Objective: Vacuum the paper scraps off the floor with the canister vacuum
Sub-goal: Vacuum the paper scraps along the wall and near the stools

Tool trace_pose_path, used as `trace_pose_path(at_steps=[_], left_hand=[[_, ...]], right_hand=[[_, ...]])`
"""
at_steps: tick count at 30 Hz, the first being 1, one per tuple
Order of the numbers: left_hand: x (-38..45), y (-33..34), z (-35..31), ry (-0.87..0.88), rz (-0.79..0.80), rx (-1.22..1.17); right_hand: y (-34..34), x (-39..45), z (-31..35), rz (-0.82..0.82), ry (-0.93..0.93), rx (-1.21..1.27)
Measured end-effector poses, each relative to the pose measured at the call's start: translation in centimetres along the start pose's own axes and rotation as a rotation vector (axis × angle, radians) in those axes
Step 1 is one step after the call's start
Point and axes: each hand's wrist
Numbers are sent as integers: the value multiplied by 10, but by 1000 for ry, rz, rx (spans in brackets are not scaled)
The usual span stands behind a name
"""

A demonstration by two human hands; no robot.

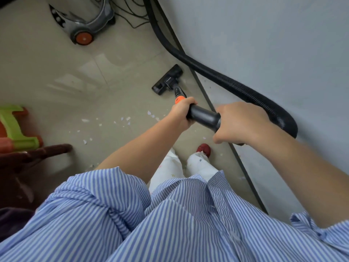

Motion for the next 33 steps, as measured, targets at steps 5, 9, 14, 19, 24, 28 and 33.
trace_pose_path(at_steps=[5,9,14,19,24,28,33], left_hand=[[-7,14,23,0,4,-37],[-12,22,45,-11,6,-23],[-15,31,74,-47,-4,22],[-19,35,98,-74,-25,62],[-7,29,113,-89,-58,90],[8,16,117,-106,-139,72],[30,-4,109,-78,-223,50]], right_hand=[[7,-22,-12,-1,-1,-6],[20,-43,-21,3,9,2],[39,-67,-31,25,3,30],[53,-87,-40,37,-25,33],[75,-92,-41,39,-104,-13],[93,-86,-39,28,-140,12],[110,-65,-33,51,-143,82]])
Point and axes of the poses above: each hand's wrist, its own x-axis towards the middle knuckle, its own y-axis out of the palm, z = x × y, and after that the axes turned 14 degrees about -y, right-handed
